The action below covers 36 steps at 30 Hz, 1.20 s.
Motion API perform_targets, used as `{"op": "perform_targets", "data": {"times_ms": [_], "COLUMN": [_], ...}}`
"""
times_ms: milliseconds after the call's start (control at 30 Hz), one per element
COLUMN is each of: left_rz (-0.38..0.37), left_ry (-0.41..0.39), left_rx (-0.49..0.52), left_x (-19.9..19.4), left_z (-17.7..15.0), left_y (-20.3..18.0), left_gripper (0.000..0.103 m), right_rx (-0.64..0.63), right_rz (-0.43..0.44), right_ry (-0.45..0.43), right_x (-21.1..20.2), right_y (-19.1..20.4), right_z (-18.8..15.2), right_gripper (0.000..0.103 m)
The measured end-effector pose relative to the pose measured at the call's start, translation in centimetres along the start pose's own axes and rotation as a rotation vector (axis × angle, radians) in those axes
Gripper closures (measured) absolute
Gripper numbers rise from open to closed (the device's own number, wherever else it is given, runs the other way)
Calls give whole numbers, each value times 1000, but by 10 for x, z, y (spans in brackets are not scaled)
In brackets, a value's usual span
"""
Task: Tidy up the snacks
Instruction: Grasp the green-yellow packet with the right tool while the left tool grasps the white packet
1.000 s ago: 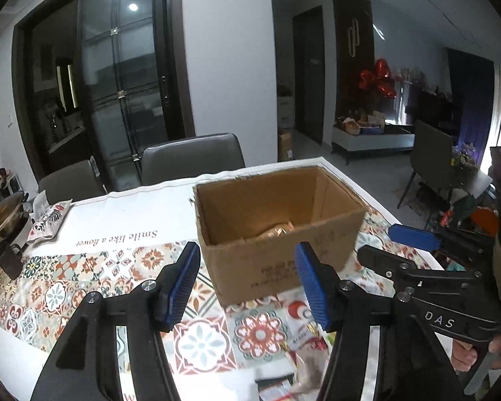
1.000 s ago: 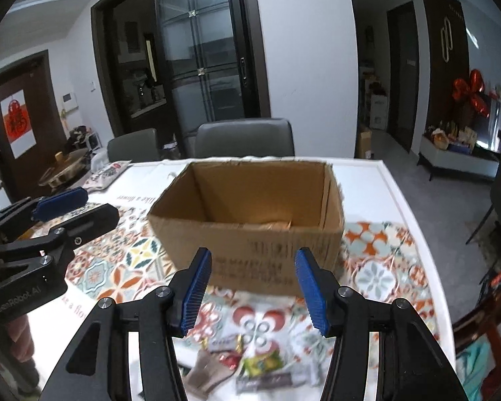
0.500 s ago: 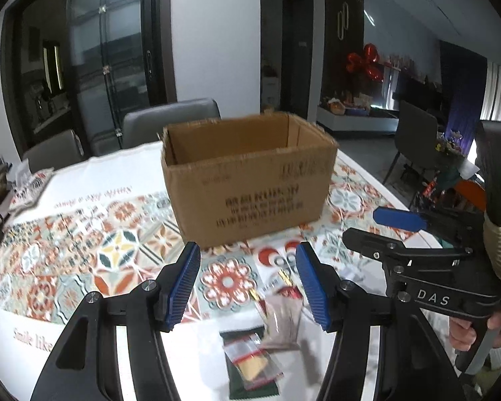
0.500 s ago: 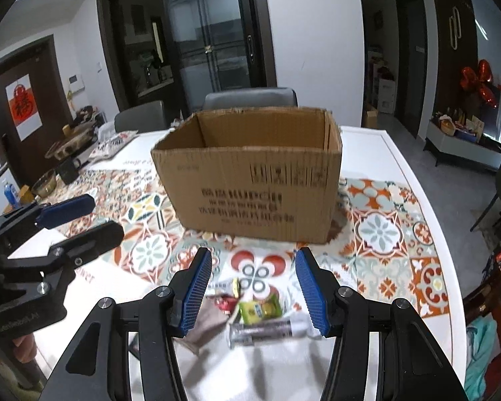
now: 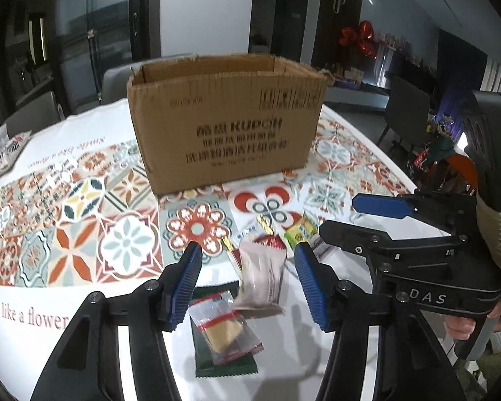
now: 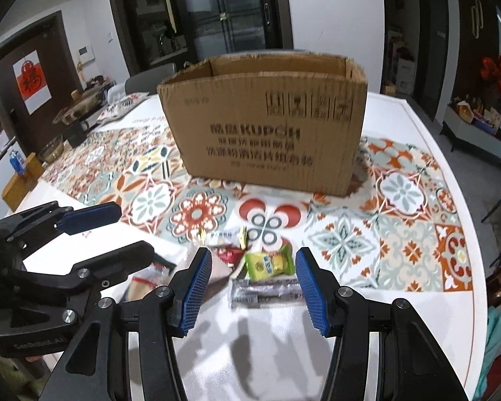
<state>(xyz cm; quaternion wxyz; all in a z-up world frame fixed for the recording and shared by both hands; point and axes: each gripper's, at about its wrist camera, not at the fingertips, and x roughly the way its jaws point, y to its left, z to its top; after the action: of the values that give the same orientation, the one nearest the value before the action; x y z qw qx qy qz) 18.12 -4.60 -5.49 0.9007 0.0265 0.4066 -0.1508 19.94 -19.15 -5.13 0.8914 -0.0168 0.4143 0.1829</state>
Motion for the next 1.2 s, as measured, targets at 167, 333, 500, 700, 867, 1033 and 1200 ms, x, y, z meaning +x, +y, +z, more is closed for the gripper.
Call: {"op": "perform_targets", "data": {"times_ms": [167, 333, 500, 700, 867, 1033, 1200], "left_rz": [-22, -48, -45, -22, -22, -26, -35], "left_ry": [55, 108, 140, 163, 169, 166, 159], "left_rx": [-16, -38, -38, -37, -38, -47, -58], "left_x": [17, 34, 48, 61, 67, 69, 67], "left_z": [-8, -15, -17, -18, -19, -19, -19], "left_y": [1, 1, 0, -3, -5, -5, -2], "left_gripper": [51, 55, 57, 60, 62, 68, 70], "right_rx": [-15, -38, -41, -48, -52, -32, -24], "right_rz": [3, -2, 10, 21, 25, 32, 30], "right_ry": [59, 94, 115, 145, 166, 183, 185], "right_x": [17, 31, 40, 54, 66, 79, 83], "right_y": [-3, -5, -9, -12, -13, -16, -17], "right_z": [-4, -7, -6, -3, 0, 0, -1], "right_gripper": [49, 49, 50, 49, 50, 50, 50]}}
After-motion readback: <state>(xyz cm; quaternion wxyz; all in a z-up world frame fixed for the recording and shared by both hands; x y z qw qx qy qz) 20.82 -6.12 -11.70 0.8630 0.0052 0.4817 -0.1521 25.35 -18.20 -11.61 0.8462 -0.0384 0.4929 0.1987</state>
